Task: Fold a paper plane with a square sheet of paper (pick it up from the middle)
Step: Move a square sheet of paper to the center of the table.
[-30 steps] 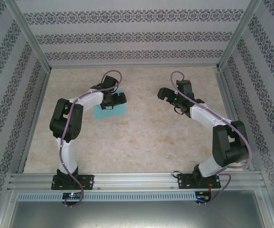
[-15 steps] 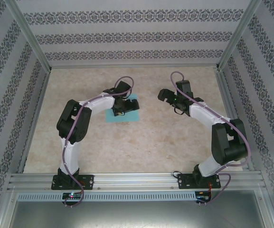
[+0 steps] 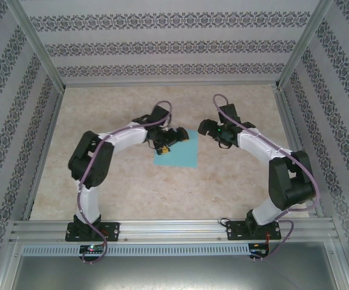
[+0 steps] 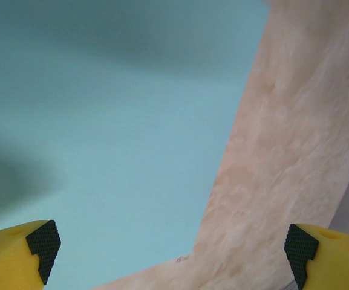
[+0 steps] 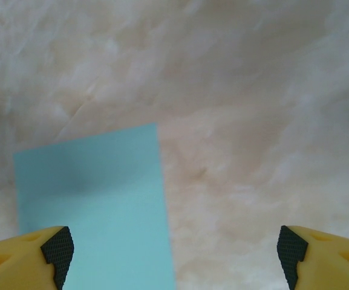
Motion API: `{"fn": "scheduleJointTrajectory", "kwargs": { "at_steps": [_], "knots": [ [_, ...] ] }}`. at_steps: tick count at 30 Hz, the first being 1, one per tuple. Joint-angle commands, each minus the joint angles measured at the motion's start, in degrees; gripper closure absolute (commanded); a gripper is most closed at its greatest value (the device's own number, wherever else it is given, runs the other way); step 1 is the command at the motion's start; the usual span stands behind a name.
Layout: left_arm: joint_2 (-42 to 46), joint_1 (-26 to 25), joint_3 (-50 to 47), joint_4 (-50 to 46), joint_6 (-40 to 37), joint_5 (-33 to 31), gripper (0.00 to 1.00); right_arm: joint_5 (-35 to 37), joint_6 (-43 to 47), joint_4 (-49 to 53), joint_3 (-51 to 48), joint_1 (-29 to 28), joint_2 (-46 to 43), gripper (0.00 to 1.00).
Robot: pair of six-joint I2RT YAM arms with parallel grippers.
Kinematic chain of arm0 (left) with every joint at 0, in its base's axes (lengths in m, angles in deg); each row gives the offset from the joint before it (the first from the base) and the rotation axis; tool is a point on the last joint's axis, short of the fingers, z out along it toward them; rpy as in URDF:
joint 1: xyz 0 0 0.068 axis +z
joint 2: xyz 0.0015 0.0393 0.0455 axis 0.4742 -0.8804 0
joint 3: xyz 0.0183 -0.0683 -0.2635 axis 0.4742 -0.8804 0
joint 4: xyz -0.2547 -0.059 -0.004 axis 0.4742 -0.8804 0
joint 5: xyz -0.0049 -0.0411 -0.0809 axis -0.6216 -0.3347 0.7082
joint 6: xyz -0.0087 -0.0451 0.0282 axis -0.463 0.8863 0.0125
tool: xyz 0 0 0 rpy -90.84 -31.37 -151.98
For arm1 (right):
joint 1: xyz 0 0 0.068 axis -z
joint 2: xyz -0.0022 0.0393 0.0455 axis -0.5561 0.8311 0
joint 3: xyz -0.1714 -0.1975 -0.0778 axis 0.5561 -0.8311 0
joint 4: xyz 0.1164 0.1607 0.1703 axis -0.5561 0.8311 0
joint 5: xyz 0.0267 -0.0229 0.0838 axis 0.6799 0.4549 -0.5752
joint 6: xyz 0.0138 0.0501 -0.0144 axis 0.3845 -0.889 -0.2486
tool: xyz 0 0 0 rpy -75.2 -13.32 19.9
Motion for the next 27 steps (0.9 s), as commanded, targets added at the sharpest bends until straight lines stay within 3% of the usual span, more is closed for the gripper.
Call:
{"fn": "scheduleJointTrajectory", "kwargs": {
  "at_steps": [1,5,12,20,27],
  "knots": [
    [7.21,6.74,-3.2,-0.12,-0.16,-0.74,0.01,0.35,-4.76,3.56,3.08,-6.93,3.53,0.12],
    [11.9,13.99,-6.49,-4.66,-3.97,-4.35,0.0,1.93,-6.97,4.11,8.88,-15.49,9.78,0.13],
    [16.96,21.63,-8.76,-11.27,-9.78,-9.01,0.0,-2.86,-7.9,5.15,20.84,-21.47,21.53,0.2],
    [19.34,24.08,-13.33,-8.47,-9.6,-9.6,0.0,-5.26,-5.2,11.16,26.21,-23.95,27.94,0.2],
    [18.04,24.62,-13.15,-8.67,-11.22,-8.92,0.0,-4.6,-3.5,15.96,25.15,-24.77,29.17,0.2]
  ]
}}
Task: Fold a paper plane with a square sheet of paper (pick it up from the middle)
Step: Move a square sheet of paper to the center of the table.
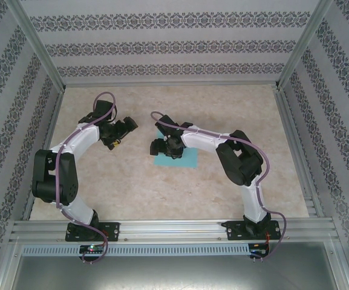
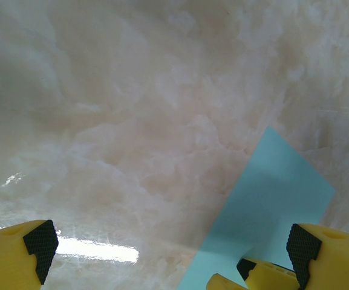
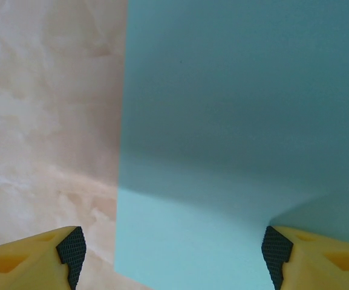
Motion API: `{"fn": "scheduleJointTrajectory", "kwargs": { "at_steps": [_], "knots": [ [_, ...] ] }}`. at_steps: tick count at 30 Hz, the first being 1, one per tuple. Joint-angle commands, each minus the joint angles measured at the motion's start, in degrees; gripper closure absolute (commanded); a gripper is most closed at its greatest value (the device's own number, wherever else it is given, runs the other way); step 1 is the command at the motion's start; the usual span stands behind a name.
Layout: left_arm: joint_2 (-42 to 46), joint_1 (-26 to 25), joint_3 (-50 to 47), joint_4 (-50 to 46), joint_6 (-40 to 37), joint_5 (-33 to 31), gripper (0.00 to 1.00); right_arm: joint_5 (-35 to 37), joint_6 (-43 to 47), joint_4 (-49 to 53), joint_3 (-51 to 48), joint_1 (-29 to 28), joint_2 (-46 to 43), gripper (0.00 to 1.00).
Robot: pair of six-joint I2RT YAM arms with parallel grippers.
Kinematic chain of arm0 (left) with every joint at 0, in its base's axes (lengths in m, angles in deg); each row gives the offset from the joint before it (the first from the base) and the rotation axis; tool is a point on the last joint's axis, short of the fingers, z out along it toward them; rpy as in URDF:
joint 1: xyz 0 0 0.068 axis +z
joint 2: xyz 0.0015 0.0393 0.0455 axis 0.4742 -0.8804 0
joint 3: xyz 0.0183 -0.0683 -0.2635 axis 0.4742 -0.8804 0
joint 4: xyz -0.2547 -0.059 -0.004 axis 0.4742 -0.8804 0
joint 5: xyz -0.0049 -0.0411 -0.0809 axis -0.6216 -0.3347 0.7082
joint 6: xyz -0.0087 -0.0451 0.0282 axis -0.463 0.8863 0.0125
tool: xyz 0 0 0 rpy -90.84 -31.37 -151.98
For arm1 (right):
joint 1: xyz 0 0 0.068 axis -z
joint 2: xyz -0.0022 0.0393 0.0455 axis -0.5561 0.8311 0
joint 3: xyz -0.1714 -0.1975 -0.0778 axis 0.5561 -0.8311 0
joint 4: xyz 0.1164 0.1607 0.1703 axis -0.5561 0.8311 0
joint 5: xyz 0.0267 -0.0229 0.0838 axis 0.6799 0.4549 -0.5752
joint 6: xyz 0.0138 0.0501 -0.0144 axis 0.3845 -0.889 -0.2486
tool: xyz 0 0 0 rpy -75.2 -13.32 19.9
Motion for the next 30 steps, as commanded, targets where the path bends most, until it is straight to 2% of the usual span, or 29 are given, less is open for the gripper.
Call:
{"fn": "scheduleJointTrajectory", "kwargs": {
  "at_steps": [1,11,16,21,25,30],
  "knots": [
    [0.24,0.95,-0.07,-1.06,-2.15,-0.43,0.0,-0.2,1.79,5.9,-0.42,-0.85,0.82,0.2],
    [-1.34,1.3,-0.13,-0.16,-2.99,0.98,0.0,0.44,5.52,9.9,-17.35,-1.71,-9.22,0.21],
    [-1.95,1.26,0.21,0.19,-2.78,1.48,0.0,3.62,7.87,13.81,-12.27,-1.51,-13.67,0.18],
    [-2.04,1.26,0.87,-0.27,-2.92,2.39,0.0,12.25,9.55,16.62,-7.77,0.37,-13.7,0.02],
    [-2.22,1.26,1.19,-1.11,-3.37,2.76,0.0,12.53,11.68,14.87,-8.17,2.5,-12.0,0.02],
    [-2.49,1.26,1.78,-1.56,-3.14,3.28,0.0,13.32,14.78,17.7,-3.98,2.96,-7.54,0.02]
  ]
}}
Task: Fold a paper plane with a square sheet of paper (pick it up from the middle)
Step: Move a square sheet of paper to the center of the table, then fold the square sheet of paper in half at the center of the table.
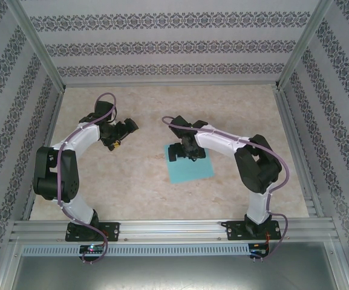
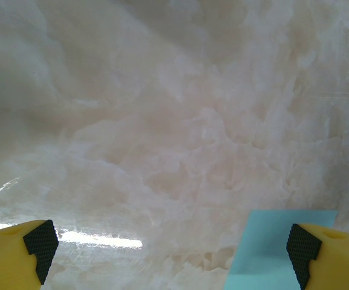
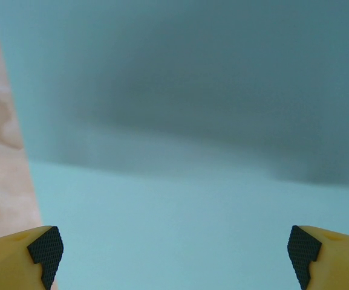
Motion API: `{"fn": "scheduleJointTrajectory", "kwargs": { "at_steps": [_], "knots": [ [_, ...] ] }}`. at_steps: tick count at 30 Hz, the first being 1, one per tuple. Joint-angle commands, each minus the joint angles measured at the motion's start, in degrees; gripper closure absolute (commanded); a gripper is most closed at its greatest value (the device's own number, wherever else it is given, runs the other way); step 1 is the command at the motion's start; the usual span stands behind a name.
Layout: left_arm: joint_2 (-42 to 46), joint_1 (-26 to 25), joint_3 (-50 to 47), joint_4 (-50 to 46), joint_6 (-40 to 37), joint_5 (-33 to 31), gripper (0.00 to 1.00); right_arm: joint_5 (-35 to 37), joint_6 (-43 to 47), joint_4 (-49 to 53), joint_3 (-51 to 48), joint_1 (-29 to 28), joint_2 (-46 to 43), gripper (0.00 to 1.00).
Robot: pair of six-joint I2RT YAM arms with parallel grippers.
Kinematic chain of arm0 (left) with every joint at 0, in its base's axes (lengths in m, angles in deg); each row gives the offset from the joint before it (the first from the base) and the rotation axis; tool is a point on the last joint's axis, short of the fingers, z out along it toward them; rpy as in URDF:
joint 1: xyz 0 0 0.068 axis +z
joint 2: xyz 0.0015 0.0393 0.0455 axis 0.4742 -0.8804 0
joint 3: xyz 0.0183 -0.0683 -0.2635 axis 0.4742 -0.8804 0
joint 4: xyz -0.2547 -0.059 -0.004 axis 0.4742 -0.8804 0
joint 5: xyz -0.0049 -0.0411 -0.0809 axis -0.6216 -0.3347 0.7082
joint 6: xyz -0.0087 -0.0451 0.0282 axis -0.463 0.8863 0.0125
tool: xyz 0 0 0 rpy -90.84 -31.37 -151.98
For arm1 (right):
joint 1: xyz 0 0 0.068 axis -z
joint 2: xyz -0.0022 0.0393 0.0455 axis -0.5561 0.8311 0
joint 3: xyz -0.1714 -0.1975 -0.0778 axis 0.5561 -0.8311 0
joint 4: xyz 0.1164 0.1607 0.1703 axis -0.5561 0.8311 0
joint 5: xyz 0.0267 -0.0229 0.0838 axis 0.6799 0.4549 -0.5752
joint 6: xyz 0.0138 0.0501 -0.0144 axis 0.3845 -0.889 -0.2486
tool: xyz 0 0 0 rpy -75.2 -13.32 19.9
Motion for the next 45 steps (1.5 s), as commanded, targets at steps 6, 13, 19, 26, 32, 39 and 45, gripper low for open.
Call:
{"fn": "scheduleJointTrajectory", "kwargs": {
  "at_steps": [6,13,19,26,32,39,45],
  "knots": [
    [-0.71,0.78,2.04,-1.99,-0.43,1.39,0.0,0.85,1.3,2.11,2.72,0.49,5.08,0.02],
    [-0.76,0.78,2.15,-2.09,0.08,1.9,0.0,-0.12,0.6,0.98,0.63,1.17,7.1,0.03],
    [-0.85,0.79,1.89,-1.65,0.6,2.33,0.0,0.65,0.18,0.24,-1.52,1.46,9.0,0.06],
    [-0.59,0.79,1.77,-1.89,0.7,2.41,0.0,1.92,-0.26,0.44,-2.22,1.8,10.57,0.12],
    [-0.41,0.74,1.75,-1.96,0.83,2.36,0.0,1.92,-0.51,-0.07,-2.12,2.1,8.92,0.22],
    [0.17,0.75,0.05,0.7,2.86,3.92,0.0,-11.91,-2.11,-9.43,-2.11,2.09,2.0,0.58],
    [2.89,0.7,-4.63,6.83,4.03,7.19,0.0,-32.84,-12.91,-34.24,-5.65,2.18,-2.29,0.63]
  ]
}}
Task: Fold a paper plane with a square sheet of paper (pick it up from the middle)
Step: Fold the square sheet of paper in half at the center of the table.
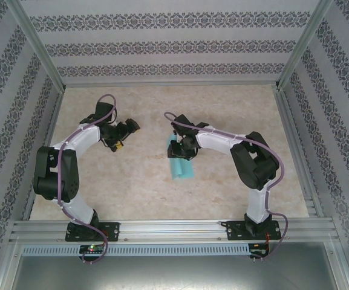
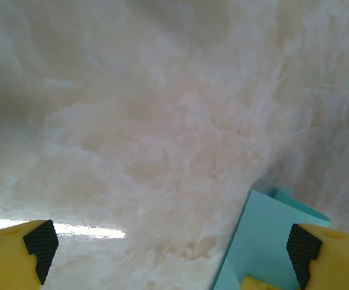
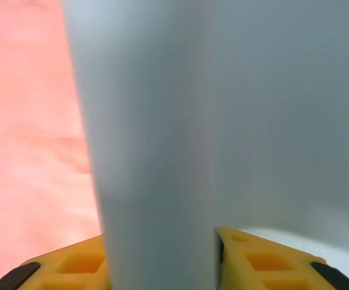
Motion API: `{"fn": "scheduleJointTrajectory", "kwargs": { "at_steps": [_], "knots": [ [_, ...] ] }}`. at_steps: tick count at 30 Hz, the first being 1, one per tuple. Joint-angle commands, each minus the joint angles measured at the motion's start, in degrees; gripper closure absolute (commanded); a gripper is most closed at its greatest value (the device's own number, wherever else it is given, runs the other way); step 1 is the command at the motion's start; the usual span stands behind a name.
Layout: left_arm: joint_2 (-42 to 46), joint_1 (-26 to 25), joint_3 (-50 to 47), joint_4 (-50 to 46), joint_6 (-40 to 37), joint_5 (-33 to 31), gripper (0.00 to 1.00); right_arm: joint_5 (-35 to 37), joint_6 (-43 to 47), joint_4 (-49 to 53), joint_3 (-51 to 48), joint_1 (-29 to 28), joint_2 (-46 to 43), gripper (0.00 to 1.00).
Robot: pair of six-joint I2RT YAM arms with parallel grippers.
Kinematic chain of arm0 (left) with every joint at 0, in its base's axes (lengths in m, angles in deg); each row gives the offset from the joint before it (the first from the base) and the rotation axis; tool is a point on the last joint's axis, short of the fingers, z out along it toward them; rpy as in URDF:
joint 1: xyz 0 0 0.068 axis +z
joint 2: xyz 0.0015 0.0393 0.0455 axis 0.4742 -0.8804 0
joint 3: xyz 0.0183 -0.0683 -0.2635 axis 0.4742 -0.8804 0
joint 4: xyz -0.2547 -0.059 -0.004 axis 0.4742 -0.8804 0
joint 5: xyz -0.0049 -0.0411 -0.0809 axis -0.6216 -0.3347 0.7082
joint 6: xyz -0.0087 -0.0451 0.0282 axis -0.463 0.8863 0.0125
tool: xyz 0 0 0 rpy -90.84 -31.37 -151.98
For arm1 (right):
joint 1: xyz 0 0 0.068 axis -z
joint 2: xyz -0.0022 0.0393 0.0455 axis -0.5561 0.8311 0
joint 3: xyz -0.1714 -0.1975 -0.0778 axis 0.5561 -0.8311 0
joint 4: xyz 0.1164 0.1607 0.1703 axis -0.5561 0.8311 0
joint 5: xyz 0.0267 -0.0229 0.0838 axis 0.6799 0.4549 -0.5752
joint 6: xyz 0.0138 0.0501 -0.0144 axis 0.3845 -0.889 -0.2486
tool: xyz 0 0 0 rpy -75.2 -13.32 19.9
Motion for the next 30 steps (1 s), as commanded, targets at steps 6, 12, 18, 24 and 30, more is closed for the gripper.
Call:
{"fn": "scheduleJointTrajectory", "kwargs": {
  "at_steps": [6,12,18,24,30],
  "knots": [
    [6.17,0.71,-10.51,18.01,6.21,10.44,0.0,-22.43,-20.09,-34.69,-3.07,1.41,2.2,0.63],
    [6.36,-0.35,-15.65,27.05,9.57,15.34,0.0,-21.18,-19.02,-31.49,-3.66,3.59,6.07,0.61],
    [3.55,-2.38,-17.69,34.08,11.52,19.24,0.07,-20.06,-15.72,-27.41,-4.69,5.04,6.33,0.58],
    [-0.03,-3.56,-18.94,39.99,12.55,22.9,0.28,-22.72,-15.79,-27.91,-4.98,5.85,6.24,0.53],
    [-3.47,-4.51,-19.33,44.18,13.3,27.04,0.4,-25.04,-16.59,-29.84,-5.35,6.3,6.33,0.5]
  ]
}}
